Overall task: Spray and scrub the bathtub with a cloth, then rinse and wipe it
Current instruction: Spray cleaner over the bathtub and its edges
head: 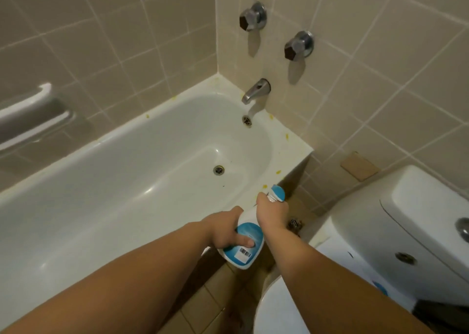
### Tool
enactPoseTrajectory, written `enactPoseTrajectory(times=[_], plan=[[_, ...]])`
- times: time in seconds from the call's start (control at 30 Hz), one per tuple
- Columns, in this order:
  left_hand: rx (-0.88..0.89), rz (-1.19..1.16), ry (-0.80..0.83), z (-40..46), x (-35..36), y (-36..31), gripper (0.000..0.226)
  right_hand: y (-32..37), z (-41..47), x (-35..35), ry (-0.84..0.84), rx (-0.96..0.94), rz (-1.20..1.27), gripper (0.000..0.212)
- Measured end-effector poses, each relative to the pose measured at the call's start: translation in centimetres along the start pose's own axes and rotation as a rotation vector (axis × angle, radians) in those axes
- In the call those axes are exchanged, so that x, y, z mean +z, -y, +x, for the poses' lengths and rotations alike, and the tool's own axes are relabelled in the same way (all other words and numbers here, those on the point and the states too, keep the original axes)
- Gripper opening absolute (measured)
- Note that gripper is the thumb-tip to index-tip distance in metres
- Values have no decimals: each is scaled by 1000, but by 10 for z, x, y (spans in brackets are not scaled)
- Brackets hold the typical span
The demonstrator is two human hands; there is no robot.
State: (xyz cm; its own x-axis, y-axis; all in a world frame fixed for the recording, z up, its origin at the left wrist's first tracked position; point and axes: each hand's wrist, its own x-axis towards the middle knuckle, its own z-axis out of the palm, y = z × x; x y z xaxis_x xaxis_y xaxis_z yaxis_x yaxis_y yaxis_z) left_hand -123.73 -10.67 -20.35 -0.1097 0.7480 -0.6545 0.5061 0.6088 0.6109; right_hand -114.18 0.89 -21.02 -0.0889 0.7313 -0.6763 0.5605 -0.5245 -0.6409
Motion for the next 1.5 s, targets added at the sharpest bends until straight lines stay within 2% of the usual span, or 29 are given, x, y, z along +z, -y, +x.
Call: enactPoseTrajectory(times=[0.13,0.33,0.73,0.83,1.07,1.33,1.5], plan=[[39,14,-10,26,-16,-9,66,25,21,-3,-25,-56,-3,26],[61,24,-134,42,-41,-8,64,63,35,12,6,-116,10,22],[14,-53,-284,42,-79,96,66,77,33,129,129,-288,-40,9],[-20,-95,-359,29,-75,131,72,66,23,163,146,-353,-91,11],[-95,-193,-443,-32,-38,233,63,2,-27,258,239,-419,-237,12],[-246,-333,-585,-148,-1,356,61,-71,-125,383,434,-447,-388,14],[-357,-426,-670,-226,23,422,57,-113,-198,458,574,-486,-502,27]])
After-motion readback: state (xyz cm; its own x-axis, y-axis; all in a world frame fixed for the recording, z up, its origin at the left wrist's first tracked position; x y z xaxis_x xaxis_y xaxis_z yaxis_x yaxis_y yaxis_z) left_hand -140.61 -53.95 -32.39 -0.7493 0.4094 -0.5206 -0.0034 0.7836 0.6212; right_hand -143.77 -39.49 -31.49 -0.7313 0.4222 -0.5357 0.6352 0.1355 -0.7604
